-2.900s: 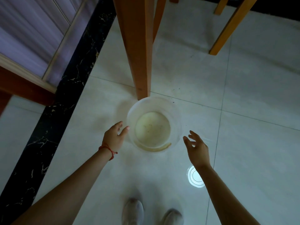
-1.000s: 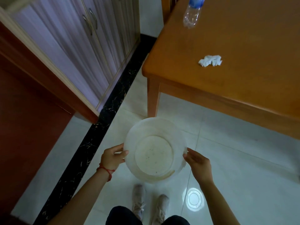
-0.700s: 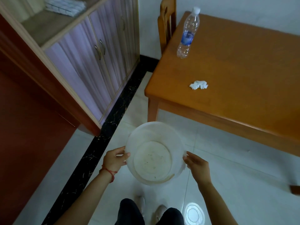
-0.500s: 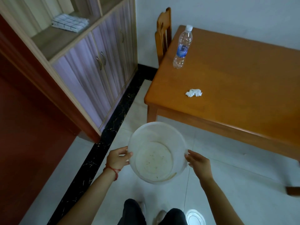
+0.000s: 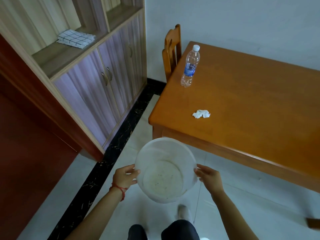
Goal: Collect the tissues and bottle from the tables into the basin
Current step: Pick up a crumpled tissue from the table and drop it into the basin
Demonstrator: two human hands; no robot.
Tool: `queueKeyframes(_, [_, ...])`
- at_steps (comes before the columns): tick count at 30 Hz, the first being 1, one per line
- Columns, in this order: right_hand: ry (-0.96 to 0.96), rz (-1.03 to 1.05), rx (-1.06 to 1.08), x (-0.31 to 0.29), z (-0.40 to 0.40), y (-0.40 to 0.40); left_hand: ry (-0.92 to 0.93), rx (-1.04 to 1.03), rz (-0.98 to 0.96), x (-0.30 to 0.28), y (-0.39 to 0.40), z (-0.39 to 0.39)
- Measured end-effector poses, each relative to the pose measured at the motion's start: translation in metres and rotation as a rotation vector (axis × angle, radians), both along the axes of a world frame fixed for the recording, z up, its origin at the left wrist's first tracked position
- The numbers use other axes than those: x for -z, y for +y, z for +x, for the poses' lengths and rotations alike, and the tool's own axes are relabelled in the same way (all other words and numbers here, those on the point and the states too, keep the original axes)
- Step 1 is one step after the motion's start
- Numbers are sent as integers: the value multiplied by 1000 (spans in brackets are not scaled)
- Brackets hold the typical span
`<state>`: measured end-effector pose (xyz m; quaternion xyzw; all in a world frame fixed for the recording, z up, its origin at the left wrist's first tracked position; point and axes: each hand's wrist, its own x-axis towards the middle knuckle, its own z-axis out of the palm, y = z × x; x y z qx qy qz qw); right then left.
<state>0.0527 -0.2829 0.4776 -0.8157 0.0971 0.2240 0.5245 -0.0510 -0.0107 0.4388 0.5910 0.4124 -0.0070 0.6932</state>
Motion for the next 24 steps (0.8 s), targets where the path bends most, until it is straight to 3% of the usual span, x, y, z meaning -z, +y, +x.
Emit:
queueKeyframes(14, [82,-17,-327,20,97,-31,102,-338,-41,1,-68,22])
queueKeyframes(24, [96,-23,-404,23,123,-32,121,-412,-25,-4,-87,32])
